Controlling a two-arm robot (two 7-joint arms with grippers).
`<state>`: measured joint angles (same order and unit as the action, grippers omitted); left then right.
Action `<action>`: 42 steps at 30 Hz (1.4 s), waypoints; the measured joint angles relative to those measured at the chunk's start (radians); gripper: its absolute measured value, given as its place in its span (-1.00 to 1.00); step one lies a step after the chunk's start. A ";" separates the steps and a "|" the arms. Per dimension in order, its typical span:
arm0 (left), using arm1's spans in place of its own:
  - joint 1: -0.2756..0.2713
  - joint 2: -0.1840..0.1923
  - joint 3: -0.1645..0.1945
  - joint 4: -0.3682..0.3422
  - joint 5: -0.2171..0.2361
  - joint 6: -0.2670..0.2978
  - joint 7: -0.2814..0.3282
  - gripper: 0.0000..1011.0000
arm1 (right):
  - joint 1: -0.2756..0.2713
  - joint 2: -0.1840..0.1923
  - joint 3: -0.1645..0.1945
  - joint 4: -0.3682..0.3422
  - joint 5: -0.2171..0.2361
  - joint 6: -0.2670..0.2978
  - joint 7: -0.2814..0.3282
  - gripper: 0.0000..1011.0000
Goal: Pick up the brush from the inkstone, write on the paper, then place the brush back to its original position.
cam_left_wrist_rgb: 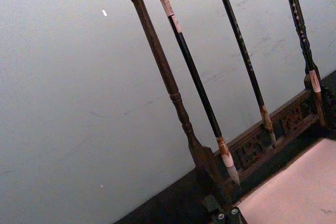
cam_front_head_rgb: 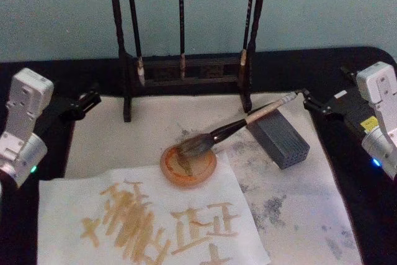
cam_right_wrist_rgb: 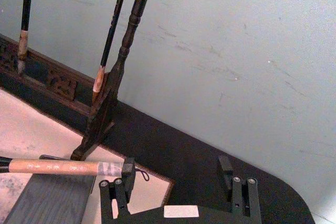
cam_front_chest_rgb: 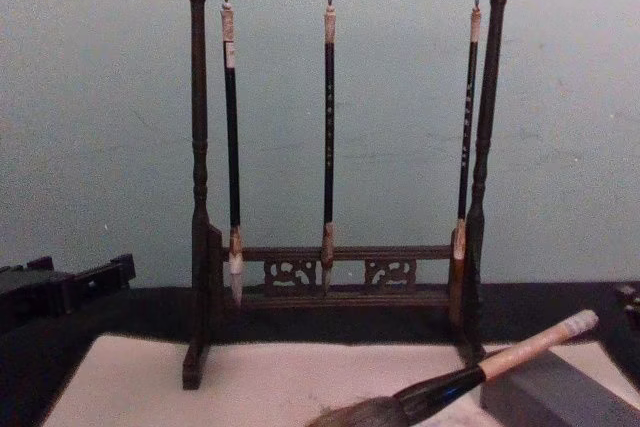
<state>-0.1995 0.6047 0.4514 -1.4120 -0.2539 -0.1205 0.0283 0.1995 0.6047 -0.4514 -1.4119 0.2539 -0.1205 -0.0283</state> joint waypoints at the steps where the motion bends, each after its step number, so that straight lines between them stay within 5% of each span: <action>1: 0.000 0.000 0.000 0.000 0.000 0.000 0.000 0.98 | 0.000 0.000 0.000 0.000 0.000 0.000 0.000 0.98; 10: 0.000 0.000 0.000 0.000 0.000 0.000 0.000 0.98 | -0.003 -0.003 0.006 0.000 0.004 -0.003 0.007 0.98; 23: 0.000 0.000 0.000 0.000 0.000 0.000 0.000 0.98 | -0.139 0.005 0.130 -0.119 0.245 -0.038 0.182 0.98; 26: 0.000 0.000 0.000 0.000 0.000 0.000 0.000 0.98 | -0.181 0.006 0.161 -0.155 0.316 -0.041 0.224 0.98; 33: 0.000 0.000 0.000 0.000 0.000 0.000 0.000 0.98 | -0.253 -0.036 0.252 -0.179 0.611 0.024 0.398 0.98; 39: 0.000 0.000 0.000 0.000 0.000 0.000 0.000 0.98 | -0.268 -0.080 0.291 -0.150 0.815 0.111 0.496 0.98; 42: 0.000 0.000 0.000 0.000 0.000 0.000 0.000 0.98 | -0.268 -0.092 0.296 -0.134 0.877 0.139 0.514 0.98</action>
<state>-0.1995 0.6047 0.4514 -1.4120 -0.2539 -0.1205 0.0283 -0.0687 0.5126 -0.1557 -1.5460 1.1311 0.0183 0.4862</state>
